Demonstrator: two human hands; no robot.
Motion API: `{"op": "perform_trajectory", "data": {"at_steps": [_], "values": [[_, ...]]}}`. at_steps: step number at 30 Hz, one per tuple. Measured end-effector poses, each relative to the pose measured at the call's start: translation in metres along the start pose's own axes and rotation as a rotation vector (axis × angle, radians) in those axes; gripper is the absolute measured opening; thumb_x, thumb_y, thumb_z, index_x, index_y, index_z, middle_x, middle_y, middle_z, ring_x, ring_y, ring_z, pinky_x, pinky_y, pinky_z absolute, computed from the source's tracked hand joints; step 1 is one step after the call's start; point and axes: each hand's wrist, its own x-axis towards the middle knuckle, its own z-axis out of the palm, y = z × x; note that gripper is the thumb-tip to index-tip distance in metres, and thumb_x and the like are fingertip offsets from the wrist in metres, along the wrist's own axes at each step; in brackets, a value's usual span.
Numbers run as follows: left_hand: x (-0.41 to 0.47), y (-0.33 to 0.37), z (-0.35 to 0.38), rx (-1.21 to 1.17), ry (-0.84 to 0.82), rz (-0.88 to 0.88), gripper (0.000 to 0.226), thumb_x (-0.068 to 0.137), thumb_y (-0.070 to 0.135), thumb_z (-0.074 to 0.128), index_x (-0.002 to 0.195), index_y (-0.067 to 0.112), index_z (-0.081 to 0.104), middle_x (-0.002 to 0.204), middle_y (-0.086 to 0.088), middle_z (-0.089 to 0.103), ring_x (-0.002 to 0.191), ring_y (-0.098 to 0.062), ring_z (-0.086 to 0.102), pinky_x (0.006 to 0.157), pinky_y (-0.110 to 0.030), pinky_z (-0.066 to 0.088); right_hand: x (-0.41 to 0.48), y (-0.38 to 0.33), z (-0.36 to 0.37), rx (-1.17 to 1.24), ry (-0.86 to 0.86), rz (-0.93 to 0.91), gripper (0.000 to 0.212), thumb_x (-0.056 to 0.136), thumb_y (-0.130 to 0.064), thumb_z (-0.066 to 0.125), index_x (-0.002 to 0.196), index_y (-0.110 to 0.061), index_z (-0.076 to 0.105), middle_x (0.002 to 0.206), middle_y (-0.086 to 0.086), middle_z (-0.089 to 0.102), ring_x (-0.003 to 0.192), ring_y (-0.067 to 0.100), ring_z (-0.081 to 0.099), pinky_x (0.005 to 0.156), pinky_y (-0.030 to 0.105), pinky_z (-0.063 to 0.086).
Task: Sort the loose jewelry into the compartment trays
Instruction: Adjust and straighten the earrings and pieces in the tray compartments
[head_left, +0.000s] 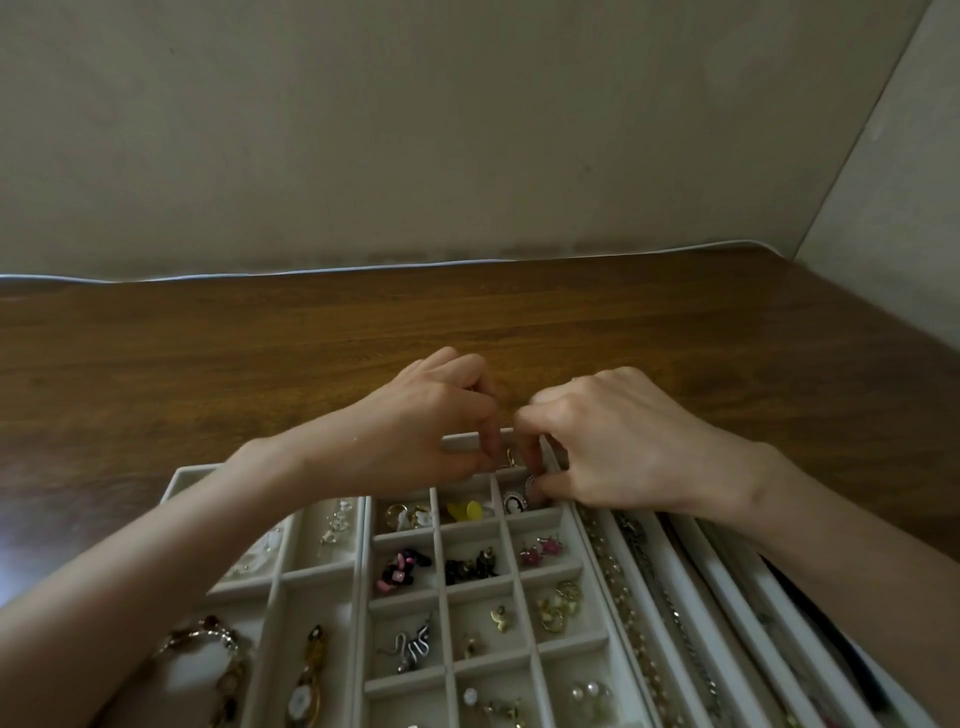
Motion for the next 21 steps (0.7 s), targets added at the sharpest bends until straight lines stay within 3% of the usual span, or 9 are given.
{"op": "perform_trajectory", "data": {"at_steps": [3,6,12,18,21], "values": [[-0.002,-0.001,-0.008,-0.019,-0.016,-0.002,0.009,0.083,0.027,0.066,0.085,0.035,0.061,0.103,0.012,0.049,0.100,-0.009,0.042,0.084,-0.020,0.038,0.000,0.007,-0.006,0.154,-0.025,-0.003,0.013,0.082,-0.037,0.068,0.093,-0.033,0.062,0.070,-0.020,0.044,0.064,-0.005,0.041,0.060,0.014,0.026],[-0.001,-0.002,-0.012,-0.031,0.005,-0.038,0.005,0.084,0.028,0.064,0.087,0.031,0.063,0.102,0.011,0.050,0.101,-0.010,0.043,0.084,-0.022,0.039,-0.001,0.009,-0.008,0.303,-0.026,-0.018,0.012,0.080,-0.030,0.072,0.087,-0.036,0.065,0.068,-0.017,0.049,0.064,0.000,0.046,0.061,0.015,0.030],[-0.002,-0.003,-0.011,-0.034,-0.009,-0.055,0.008,0.086,0.024,0.062,0.093,0.027,0.063,0.100,0.008,0.049,0.099,-0.011,0.043,0.082,-0.019,0.039,0.004,-0.001,0.007,0.234,-0.033,-0.060,0.016,0.080,-0.030,0.072,0.092,-0.034,0.063,0.073,-0.022,0.048,0.062,-0.010,0.043,0.059,0.009,0.025],[-0.003,-0.003,-0.011,-0.038,-0.031,-0.055,0.014,0.087,0.022,0.060,0.091,0.035,0.056,0.099,0.012,0.047,0.096,-0.006,0.040,0.081,-0.015,0.037,0.004,-0.001,0.009,0.239,-0.035,-0.065,0.011,0.082,-0.028,0.070,0.090,-0.033,0.065,0.077,-0.024,0.049,0.062,-0.010,0.043,0.060,0.009,0.025],[-0.002,-0.003,-0.010,-0.023,-0.028,-0.052,0.011,0.087,0.020,0.061,0.094,0.028,0.061,0.098,0.013,0.046,0.095,-0.004,0.038,0.080,-0.010,0.034,0.004,-0.001,0.011,0.216,-0.019,-0.069,0.009,0.083,-0.028,0.067,0.091,-0.030,0.064,0.078,-0.022,0.049,0.061,-0.010,0.040,0.059,0.010,0.025]]}}
